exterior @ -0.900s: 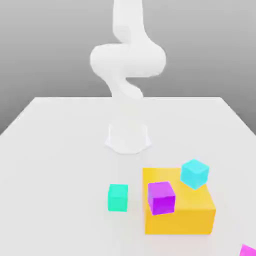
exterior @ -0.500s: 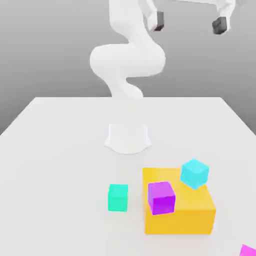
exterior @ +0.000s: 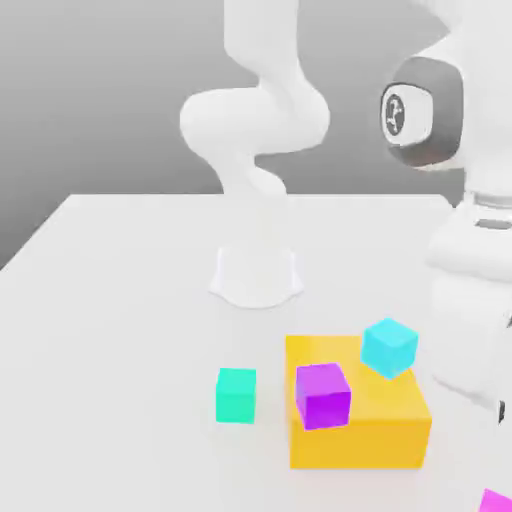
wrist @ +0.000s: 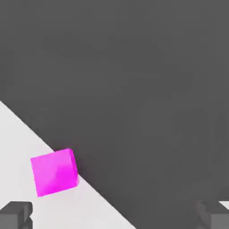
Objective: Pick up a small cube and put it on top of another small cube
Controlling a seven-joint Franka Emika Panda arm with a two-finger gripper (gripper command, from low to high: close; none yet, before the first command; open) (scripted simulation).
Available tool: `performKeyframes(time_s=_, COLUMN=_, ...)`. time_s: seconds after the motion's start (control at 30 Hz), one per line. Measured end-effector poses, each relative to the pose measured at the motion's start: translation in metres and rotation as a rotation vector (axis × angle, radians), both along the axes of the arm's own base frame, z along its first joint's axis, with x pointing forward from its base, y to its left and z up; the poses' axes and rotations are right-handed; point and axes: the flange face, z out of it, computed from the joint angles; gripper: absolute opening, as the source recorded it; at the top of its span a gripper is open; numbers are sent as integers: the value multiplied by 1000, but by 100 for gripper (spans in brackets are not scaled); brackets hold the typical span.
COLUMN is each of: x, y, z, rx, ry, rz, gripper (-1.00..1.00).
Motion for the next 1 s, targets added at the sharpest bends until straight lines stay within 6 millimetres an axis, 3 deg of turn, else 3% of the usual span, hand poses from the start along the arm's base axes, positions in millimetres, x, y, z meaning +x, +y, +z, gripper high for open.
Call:
performKeyframes(time_s=0.17, x=-13, y=35, z=-90, rx=-52, ry=99, rz=140, gripper=0)
performKeyframes(time_s=0.3, x=-16, y=41, z=-157, rx=-60, ry=117, rz=164, gripper=0)
performKeyframes(time_s=0.33, x=-16, y=41, z=-167, rx=-60, ry=117, rz=165, gripper=-100)
performKeyframes(time_s=0.57, x=-17, y=41, z=-166, rx=-60, ry=119, rz=166, gripper=-100)
performKeyframes(time_s=0.73, x=-23, y=39, z=-101, rx=-59, ry=119, rz=171, gripper=-100)
performKeyframes(time_s=1.0, x=-81, y=18, z=-30, rx=-61, ry=118, rz=219, gripper=-100)
